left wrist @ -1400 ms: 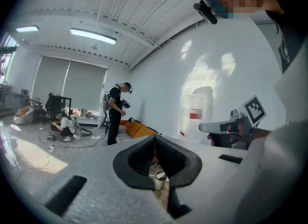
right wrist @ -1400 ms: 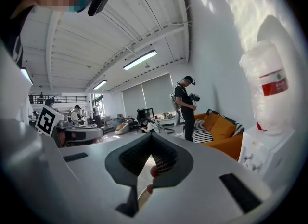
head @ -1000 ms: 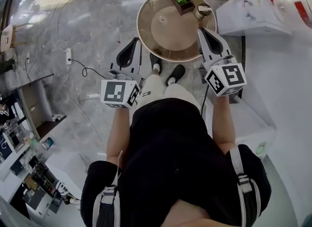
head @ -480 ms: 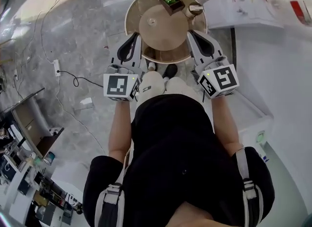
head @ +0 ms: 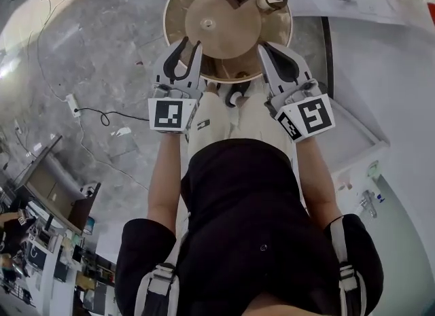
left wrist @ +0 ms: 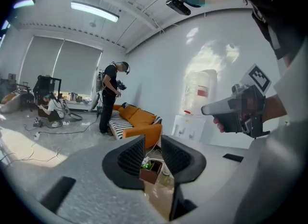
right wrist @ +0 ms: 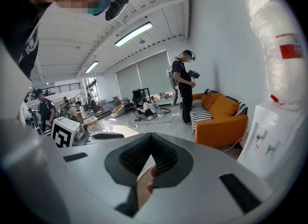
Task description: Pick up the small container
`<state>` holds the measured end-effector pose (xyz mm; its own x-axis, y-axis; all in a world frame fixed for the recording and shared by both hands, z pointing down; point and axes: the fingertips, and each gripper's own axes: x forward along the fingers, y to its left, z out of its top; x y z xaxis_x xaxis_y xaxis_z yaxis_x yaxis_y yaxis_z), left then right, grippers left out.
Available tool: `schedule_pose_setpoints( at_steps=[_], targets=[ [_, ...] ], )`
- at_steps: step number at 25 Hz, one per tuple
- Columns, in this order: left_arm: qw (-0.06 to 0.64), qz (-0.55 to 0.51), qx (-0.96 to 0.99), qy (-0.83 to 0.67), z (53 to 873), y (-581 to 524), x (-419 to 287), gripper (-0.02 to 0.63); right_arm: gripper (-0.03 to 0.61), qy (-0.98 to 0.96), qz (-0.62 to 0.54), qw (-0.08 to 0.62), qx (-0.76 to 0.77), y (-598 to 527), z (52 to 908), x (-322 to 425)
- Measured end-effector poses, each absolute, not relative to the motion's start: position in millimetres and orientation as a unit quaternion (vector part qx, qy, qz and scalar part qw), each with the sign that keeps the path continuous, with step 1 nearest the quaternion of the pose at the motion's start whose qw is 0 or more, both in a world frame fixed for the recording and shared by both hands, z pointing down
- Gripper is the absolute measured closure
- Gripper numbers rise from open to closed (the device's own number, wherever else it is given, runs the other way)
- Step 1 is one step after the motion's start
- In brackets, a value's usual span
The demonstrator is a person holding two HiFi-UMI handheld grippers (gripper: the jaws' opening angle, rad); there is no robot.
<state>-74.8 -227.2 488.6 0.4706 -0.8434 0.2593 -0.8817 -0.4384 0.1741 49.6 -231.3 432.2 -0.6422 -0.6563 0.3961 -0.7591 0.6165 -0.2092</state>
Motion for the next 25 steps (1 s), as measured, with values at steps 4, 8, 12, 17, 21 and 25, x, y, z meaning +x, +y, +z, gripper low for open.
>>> schedule_pose_setpoints(
  at_steps=[4,8,12,17,21,25],
  targets=[
    [0.167,0.086,0.853,-0.486,529,-242,-65,0.484,0.575,-0.877,0.190,0.152,0.414,-243,456,48],
    [0.171,0.107,0.862,-0.466,575,-259,-61,0.434,0.575,-0.872,0.200,0.167,0.414,-258,482,46],
    [0.172,0.115,0.866,-0.455,615,-274,-57,0.383,0.575,-0.867,0.209,0.175,0.418,-270,514,51],
    [0.183,0.139,0.868,-0.440,667,-282,-48,0.319,0.575,-0.863,0.213,0.185,0.420,-284,550,54],
    [0.176,0.152,0.871,-0.434,713,-283,-43,0.293,0.575,-0.860,0.223,0.197,0.415,-289,578,58],
    [0.187,0.177,0.866,-0.429,768,-279,-41,0.276,0.575,-0.856,0.227,0.211,0.414,-296,602,62]
  ],
)
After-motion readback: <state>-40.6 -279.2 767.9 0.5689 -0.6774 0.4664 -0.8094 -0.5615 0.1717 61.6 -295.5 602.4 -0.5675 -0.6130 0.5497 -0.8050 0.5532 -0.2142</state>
